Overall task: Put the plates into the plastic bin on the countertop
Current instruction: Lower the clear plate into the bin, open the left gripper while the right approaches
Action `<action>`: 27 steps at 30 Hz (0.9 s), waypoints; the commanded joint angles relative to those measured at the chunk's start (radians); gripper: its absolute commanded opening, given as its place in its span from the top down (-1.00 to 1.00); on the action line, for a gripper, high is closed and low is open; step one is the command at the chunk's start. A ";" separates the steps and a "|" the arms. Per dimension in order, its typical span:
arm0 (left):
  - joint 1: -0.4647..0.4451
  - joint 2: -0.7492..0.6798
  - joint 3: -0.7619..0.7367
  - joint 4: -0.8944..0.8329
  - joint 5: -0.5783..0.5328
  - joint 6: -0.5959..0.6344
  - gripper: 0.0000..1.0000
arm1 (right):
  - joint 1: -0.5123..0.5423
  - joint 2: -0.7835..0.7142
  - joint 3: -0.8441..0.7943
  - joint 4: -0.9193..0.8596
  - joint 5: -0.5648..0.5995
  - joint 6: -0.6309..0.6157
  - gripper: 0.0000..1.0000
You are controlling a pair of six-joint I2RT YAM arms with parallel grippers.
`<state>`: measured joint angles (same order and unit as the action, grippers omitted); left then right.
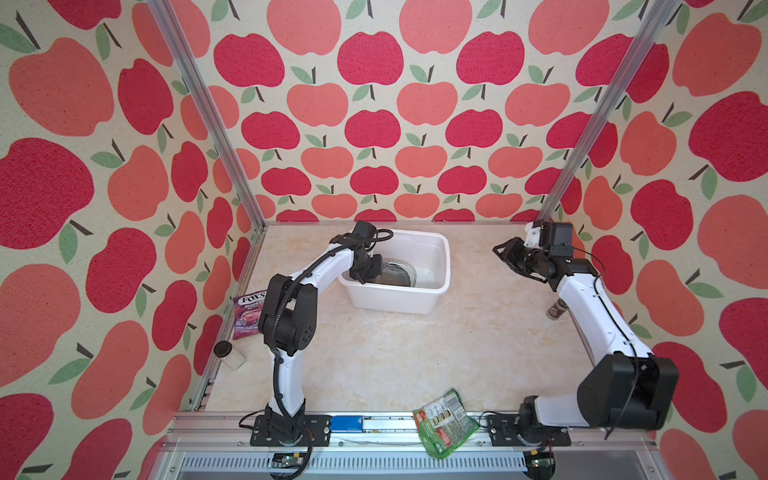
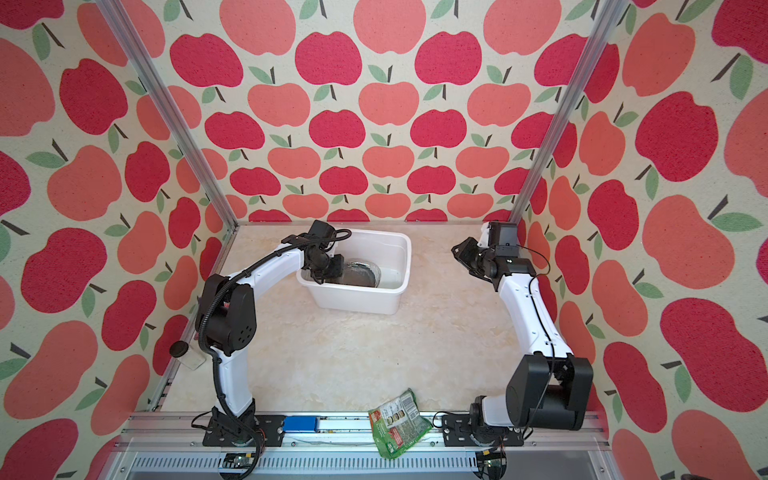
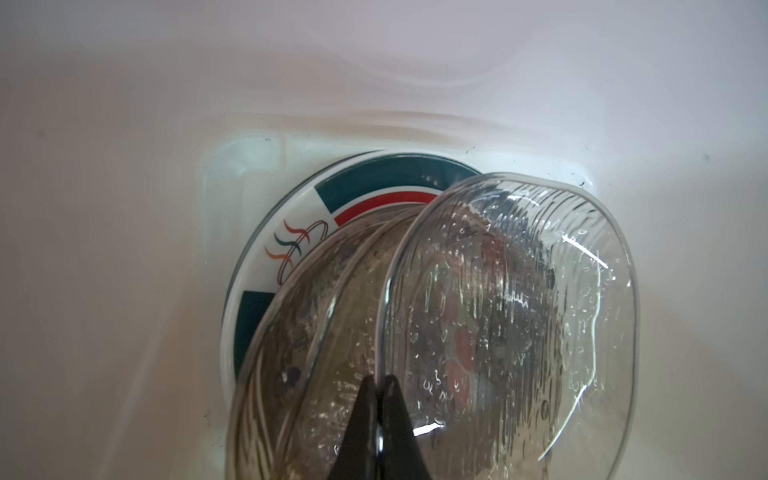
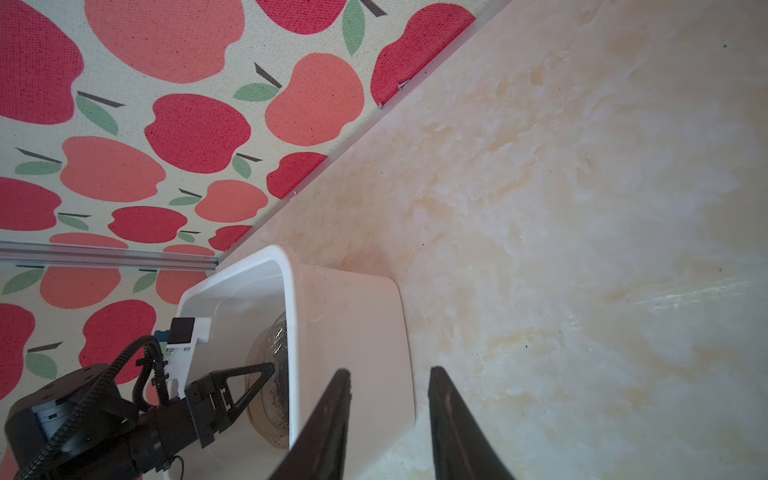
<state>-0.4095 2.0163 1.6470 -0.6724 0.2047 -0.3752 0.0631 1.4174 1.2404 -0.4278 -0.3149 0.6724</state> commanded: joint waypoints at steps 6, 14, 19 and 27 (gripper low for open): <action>0.012 -0.014 0.024 -0.029 -0.028 -0.004 0.55 | 0.114 0.085 0.100 -0.055 0.002 -0.058 0.26; 0.012 -0.124 0.042 -0.061 -0.086 0.016 -0.63 | 0.178 0.147 0.173 -0.097 -0.011 -0.084 0.12; 0.011 -0.222 0.096 -0.048 -0.099 0.029 -0.84 | 0.219 0.185 0.214 -0.113 -0.025 -0.094 0.05; 0.031 -0.283 0.160 -0.125 -0.177 0.059 -0.87 | 0.271 0.236 0.258 -0.155 -0.040 -0.114 0.03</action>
<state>-0.3981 1.7401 1.8099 -0.7170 0.0910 -0.3447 0.3210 1.6356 1.4635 -0.5335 -0.3351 0.5934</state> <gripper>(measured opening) 0.931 0.484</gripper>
